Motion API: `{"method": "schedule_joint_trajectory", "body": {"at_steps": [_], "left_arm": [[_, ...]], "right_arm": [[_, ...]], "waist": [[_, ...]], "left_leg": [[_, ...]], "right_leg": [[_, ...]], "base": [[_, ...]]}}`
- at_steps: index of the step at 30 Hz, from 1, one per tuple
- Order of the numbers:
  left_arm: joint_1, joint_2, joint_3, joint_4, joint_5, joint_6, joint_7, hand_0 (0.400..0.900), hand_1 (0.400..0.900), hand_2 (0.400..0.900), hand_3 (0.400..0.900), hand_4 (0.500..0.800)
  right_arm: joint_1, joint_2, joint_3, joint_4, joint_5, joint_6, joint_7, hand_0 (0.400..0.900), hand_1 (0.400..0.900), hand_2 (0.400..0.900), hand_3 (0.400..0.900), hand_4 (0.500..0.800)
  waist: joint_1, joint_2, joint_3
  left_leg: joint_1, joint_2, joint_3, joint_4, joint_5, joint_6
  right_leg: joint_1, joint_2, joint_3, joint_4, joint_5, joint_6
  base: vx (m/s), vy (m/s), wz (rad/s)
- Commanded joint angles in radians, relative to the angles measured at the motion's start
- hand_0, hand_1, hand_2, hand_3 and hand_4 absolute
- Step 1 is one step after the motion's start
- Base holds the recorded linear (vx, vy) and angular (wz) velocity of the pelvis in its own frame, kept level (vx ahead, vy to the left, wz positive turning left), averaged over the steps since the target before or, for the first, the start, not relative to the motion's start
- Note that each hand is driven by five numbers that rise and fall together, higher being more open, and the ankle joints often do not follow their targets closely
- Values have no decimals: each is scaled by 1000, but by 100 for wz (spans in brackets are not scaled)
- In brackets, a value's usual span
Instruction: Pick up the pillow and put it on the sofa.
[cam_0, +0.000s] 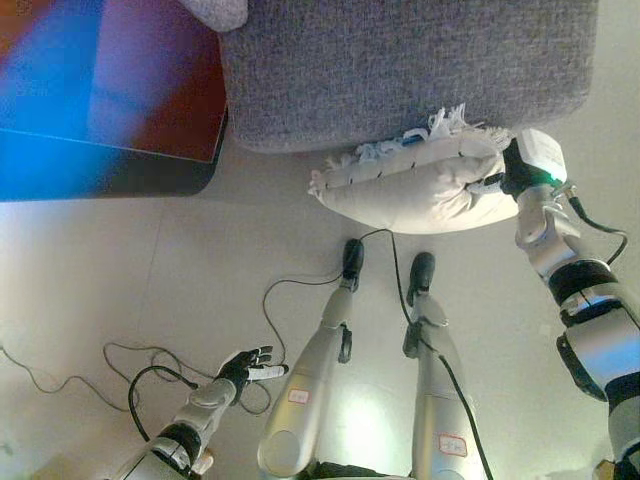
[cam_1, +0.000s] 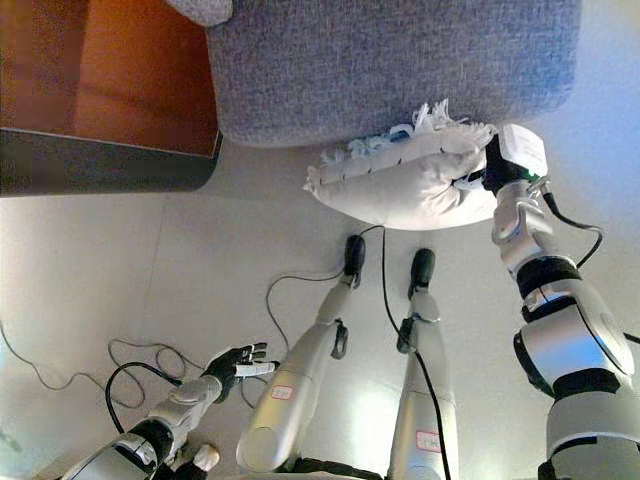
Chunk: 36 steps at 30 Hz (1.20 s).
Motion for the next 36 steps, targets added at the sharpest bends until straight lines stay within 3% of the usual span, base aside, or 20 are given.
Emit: {"method": "schedule_joint_trajectory", "body": {"at_steps": [1, 10, 11, 12, 25, 36], "left_arm": [[125, 3, -10, 2, -49, 31, -3, 900, 900, 900, 900, 800], [174, 7, -1, -20, -59, 16, -21, 900, 900, 900, 900, 800], [177, 7, 1, -20, -57, 13, -20, 900, 900, 900, 900, 800], [178, 9, 1, -22, -60, 13, -19, 900, 900, 900, 900, 800], [203, 31, 6, -20, -33, -12, -38, 900, 900, 900, 900, 800], [198, 31, 23, 4, 1, -27, -21, 900, 900, 900, 900, 800]], "right_arm": [[-129, -139, 67, -75, 24, -11, -2, 900, 900, 900, 900, 800], [-228, -159, 94, -104, 58, -21, 61, 900, 900, 900, 900, 800], [-233, -161, 99, -110, 59, -35, 81, 486, 486, 486, 486, 552], [-238, -163, 103, -118, 57, -41, 113, 400, 400, 400, 400, 500], [-197, -189, 86, -108, 119, -111, 184, 400, 400, 400, 400, 500], [-109, -181, 39, -160, 146, -177, 178, 400, 400, 400, 400, 500]], "waist": [[11, 96, 15], [30, 127, 15], [30, 128, 15], [30, 127, 15], [28, 110, 15], [1, 53, 15]], "left_leg": [[-47, -45, -10, 34, -32, -19], [-105, -37, -15, 53, -26, -29], [-108, -37, -15, 54, -25, -30], [-111, -37, -17, 56, -26, -30], [-76, -40, -25, 54, -30, -23], [31, -39, -23, 35, -50, -15]], "right_leg": [[19, 39, -24, -26, -5, 27], [-43, 48, -2, 13, -27, 23], [-46, 50, 0, 14, -28, 22], [-48, 51, 1, 16, -30, 21], [-12, 56, -14, -2, -23, 17], [98, 52, -37, -63, 4, 17]], "base": [[13, 31, -3], [8, 12, 0], [0, 0, 0], [0, 0, 0], [5, -10, -5], [-4, -28, -3]]}}
